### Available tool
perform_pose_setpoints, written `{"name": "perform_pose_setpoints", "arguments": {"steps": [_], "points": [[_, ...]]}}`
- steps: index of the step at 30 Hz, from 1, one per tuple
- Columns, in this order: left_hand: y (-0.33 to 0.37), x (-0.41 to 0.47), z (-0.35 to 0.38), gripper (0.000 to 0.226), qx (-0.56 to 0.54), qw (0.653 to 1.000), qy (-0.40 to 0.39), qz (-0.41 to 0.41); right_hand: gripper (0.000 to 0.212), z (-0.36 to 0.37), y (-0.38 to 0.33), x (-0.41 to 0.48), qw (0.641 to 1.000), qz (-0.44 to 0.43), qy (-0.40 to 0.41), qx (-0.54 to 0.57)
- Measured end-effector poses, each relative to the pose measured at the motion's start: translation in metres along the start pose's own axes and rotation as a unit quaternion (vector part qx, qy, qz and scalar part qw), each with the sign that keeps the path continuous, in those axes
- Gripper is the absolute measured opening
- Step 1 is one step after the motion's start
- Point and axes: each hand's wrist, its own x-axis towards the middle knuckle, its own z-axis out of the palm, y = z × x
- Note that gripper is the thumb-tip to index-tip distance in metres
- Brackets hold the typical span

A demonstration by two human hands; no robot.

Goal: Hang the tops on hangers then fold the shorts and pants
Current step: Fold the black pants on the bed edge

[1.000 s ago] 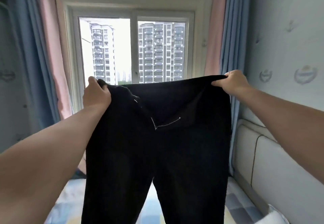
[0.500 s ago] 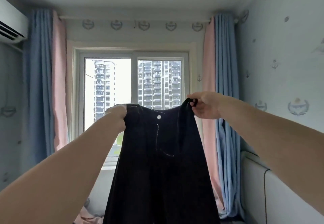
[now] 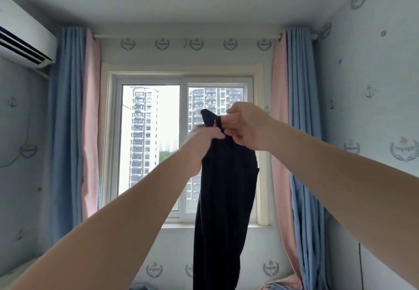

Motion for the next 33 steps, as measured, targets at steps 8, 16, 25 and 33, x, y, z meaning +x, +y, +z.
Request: {"name": "perform_pose_setpoints", "arguments": {"steps": [8, 16, 25, 33], "points": [[-0.014, 0.006, -0.022, 0.035, 0.053, 0.993, 0.086, 0.057, 0.018, 0.010, -0.003, -0.001, 0.974, -0.118, 0.057, -0.186], [0.013, 0.019, -0.089, 0.026, -0.026, 0.991, 0.098, 0.086, 0.115, -0.021, 0.065, 0.014, 0.952, -0.096, 0.211, -0.201], [0.051, 0.014, -0.196, 0.022, -0.032, 0.995, 0.054, 0.072, 0.060, 0.081, 0.088, 0.017, 0.996, 0.009, -0.079, 0.043], [0.059, 0.005, -0.297, 0.026, 0.106, 0.980, 0.140, 0.093, 0.021, 0.178, 0.042, 0.030, 0.986, -0.087, 0.139, -0.027]]}}
